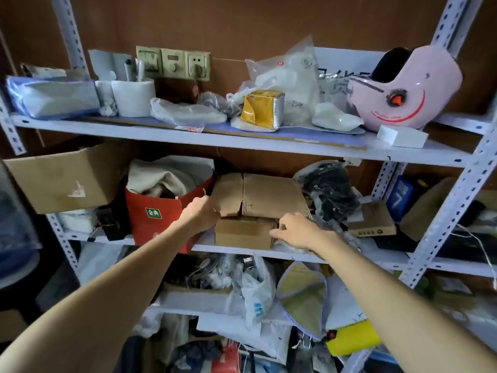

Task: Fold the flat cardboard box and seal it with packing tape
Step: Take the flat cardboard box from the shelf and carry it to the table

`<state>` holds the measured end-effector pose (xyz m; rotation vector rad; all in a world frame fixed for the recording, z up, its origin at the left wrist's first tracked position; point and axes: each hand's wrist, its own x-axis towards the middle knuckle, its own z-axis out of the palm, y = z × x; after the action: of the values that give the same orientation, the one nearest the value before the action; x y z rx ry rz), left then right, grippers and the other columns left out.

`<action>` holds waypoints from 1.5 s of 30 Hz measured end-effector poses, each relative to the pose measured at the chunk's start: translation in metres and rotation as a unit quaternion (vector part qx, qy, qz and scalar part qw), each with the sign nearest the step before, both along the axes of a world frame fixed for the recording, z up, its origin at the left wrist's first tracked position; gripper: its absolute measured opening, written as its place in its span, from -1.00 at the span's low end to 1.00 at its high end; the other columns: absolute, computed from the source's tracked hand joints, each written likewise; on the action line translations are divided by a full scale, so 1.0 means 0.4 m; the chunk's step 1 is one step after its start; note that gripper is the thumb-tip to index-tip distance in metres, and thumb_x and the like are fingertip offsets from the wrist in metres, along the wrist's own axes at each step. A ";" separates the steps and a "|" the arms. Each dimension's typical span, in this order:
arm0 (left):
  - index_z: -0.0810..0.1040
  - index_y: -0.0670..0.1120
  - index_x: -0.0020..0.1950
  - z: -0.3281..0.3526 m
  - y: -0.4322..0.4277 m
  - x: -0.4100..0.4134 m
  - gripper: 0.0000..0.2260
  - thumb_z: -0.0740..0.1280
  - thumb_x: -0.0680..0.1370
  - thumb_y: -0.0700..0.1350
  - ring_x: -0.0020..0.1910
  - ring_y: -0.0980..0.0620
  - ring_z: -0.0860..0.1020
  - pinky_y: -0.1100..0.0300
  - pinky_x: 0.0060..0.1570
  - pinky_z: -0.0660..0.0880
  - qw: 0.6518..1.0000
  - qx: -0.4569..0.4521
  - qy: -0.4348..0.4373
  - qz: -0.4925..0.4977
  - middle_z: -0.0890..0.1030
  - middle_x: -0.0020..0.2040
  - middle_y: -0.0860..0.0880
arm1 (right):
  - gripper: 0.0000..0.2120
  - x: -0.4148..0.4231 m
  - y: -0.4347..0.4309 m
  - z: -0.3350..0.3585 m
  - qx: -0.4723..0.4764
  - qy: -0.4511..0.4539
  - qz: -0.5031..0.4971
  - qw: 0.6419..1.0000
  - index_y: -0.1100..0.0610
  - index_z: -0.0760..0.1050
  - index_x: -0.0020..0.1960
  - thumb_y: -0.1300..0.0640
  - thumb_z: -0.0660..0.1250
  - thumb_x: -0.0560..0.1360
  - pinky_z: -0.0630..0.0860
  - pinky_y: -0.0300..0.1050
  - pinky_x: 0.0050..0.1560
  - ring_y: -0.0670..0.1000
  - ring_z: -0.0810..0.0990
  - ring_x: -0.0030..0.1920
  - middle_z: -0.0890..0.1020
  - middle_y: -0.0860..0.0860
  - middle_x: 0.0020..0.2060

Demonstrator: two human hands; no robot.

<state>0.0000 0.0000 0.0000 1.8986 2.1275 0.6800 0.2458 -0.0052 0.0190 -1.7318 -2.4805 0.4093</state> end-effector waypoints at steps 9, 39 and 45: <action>0.61 -0.24 -0.05 0.009 0.124 -0.050 -0.78 0.33 0.46 -0.10 0.01 -0.26 0.56 0.05 -0.04 0.49 0.999 -0.049 -0.008 0.016 0.64 -0.02 -0.24 | -0.65 -0.041 0.091 0.048 0.059 0.042 -0.026 0.997 0.19 0.35 -0.34 0.06 0.24 0.57 0.32 -0.12 -0.20 0.04 0.45 -0.27 0.47 0.11 -0.31; 0.46 0.04 0.14 -0.084 0.256 0.096 -0.12 0.61 -0.17 -0.03 0.08 -0.15 0.59 -0.15 0.09 0.55 0.940 -0.037 -0.331 -0.079 0.62 0.04 -0.11 | -0.23 0.346 0.150 -0.014 -0.092 0.368 -0.345 0.859 0.16 0.32 0.39 0.41 0.54 0.27 0.52 -0.10 -0.28 0.17 0.54 0.15 0.52 0.18 0.24; 0.42 -0.07 0.15 -0.079 0.229 0.381 -0.25 0.52 -0.02 -0.14 -0.09 -0.06 0.50 0.01 -0.09 0.51 0.917 -0.068 -0.343 -0.193 0.51 -0.15 0.00 | -0.23 0.557 -0.015 -0.026 -0.056 0.360 -0.424 0.829 0.22 0.26 0.40 0.43 0.52 0.29 0.57 -0.04 -0.19 0.17 0.56 0.11 0.54 0.18 0.15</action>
<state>0.1522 0.0917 -0.0316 1.6053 1.2883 0.9049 0.4688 -0.0111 0.0086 -1.9861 -1.0582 0.8846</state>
